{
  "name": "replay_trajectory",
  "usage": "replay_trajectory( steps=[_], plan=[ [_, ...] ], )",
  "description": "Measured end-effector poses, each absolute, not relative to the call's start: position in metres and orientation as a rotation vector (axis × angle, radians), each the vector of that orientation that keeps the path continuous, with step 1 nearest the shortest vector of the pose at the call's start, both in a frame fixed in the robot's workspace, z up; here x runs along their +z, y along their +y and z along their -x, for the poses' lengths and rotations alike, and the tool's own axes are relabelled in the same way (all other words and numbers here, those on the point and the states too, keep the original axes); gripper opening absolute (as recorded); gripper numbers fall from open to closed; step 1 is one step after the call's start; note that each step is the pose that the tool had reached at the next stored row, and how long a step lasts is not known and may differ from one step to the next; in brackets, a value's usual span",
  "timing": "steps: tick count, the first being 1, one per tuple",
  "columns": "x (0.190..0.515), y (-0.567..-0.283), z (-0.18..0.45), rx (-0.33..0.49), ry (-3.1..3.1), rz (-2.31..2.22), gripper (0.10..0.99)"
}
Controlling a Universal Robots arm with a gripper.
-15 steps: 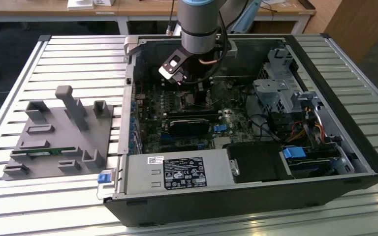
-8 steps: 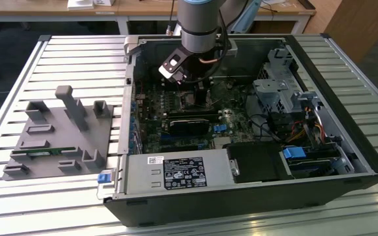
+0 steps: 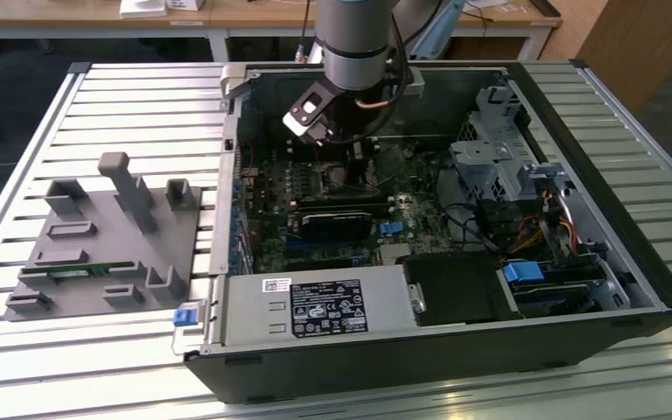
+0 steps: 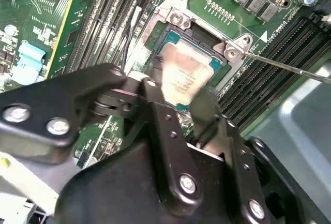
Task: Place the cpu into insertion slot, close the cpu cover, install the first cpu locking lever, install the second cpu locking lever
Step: 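Place the cpu into insertion slot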
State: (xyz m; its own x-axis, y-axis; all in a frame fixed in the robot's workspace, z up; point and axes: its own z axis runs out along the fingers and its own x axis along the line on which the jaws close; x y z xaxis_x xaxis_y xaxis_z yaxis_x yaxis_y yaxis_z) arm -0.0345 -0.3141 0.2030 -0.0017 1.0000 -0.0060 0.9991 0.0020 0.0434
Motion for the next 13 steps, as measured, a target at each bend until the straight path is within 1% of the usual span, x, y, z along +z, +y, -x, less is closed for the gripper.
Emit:
replay_trajectory(
  steps=[2,3,4,5,8,9,10,11,12,13],
  plan=[
    [0.2048,-0.3142,0.034,0.039,2.2,-2.195,0.427],
    [0.2057,-0.3141,0.0337,0.038,2.2,-2.196,0.427],
    [0.2064,-0.3141,0.0334,0.037,2.201,-2.197,0.369],
    [0.207,-0.3141,0.0332,0.036,2.201,-2.197,0.369],
    [0.2083,-0.3141,0.0328,0.033,2.203,-2.199,0.192],
    [0.2087,-0.3141,0.0328,0.032,2.203,-2.199,0.192],
    [0.2091,-0.3142,0.0328,0.032,2.203,-2.199,0.133],
    [0.2095,-0.3142,0.0328,0.032,2.203,-2.199,0.133],
    [0.21,-0.3141,0.0328,0.032,2.203,-2.199,0.106],
    [0.2104,-0.3141,0.0327,0.032,2.203,-2.199,0.106]
  ],
)
